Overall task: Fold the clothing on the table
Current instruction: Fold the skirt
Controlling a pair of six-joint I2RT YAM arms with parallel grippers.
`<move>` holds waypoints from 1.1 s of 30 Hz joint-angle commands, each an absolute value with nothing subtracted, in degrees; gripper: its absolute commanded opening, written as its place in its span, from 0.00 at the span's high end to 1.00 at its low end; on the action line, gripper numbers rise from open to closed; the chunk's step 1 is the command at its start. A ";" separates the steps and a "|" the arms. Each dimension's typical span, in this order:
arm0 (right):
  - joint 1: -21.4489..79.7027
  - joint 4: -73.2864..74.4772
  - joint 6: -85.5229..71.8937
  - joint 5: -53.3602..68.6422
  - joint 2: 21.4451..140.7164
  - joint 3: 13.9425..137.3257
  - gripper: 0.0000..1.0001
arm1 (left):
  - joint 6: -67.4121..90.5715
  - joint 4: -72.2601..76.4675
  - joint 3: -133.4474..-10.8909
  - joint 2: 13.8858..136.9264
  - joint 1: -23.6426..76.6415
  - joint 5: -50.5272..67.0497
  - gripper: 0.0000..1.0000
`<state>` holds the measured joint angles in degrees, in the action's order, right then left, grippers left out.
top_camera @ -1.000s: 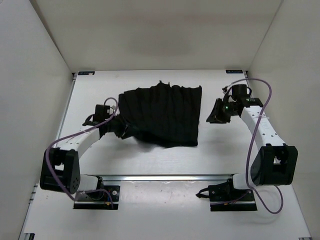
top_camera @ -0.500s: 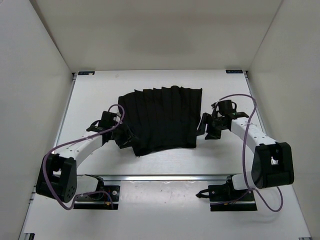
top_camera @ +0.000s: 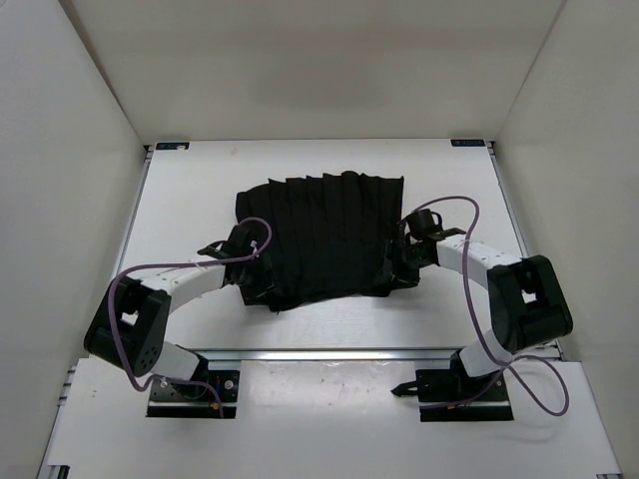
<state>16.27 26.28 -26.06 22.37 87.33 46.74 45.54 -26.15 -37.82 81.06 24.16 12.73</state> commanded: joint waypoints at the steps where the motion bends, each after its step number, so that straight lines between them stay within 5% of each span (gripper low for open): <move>1: 17.66 25.66 -27.94 21.44 87.98 47.64 0.55 | 43.68 -26.28 -39.20 84.72 25.13 6.42 0.38; 2: 17.67 25.49 -28.30 21.88 87.72 47.38 0.75 | 44.20 -25.84 -39.20 84.99 24.79 7.29 0.48; 3: 17.40 24.79 -28.13 22.84 86.93 46.42 1.00 | 44.03 -24.88 -39.03 85.43 24.96 7.64 0.75; 5: 16.44 25.13 -28.05 23.55 86.14 46.76 1.00 | 44.29 -24.26 -39.63 85.43 24.44 8.70 1.00; 13: 7.57 30.32 -23.29 27.86 77.88 52.82 0.99 | 38.94 -31.29 -45.18 78.33 16.10 11.69 1.00; 25: 9.66 46.99 -22.06 31.11 56.54 34.72 1.00 | 38.31 -40.14 -31.73 63.31 19.95 20.47 0.99; 29: 12.04 59.03 -22.68 32.08 50.46 42.24 1.00 | 43.67 -47.10 -39.87 55.56 20.83 24.17 1.00; 33: 4.94 60.66 -17.58 33.05 60.60 55.60 1.00 | 42.90 -46.68 -59.36 68.41 18.82 26.27 0.97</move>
<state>9.19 57.89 -21.23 34.92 54.63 46.04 42.52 -47.09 -47.03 60.99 20.71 25.80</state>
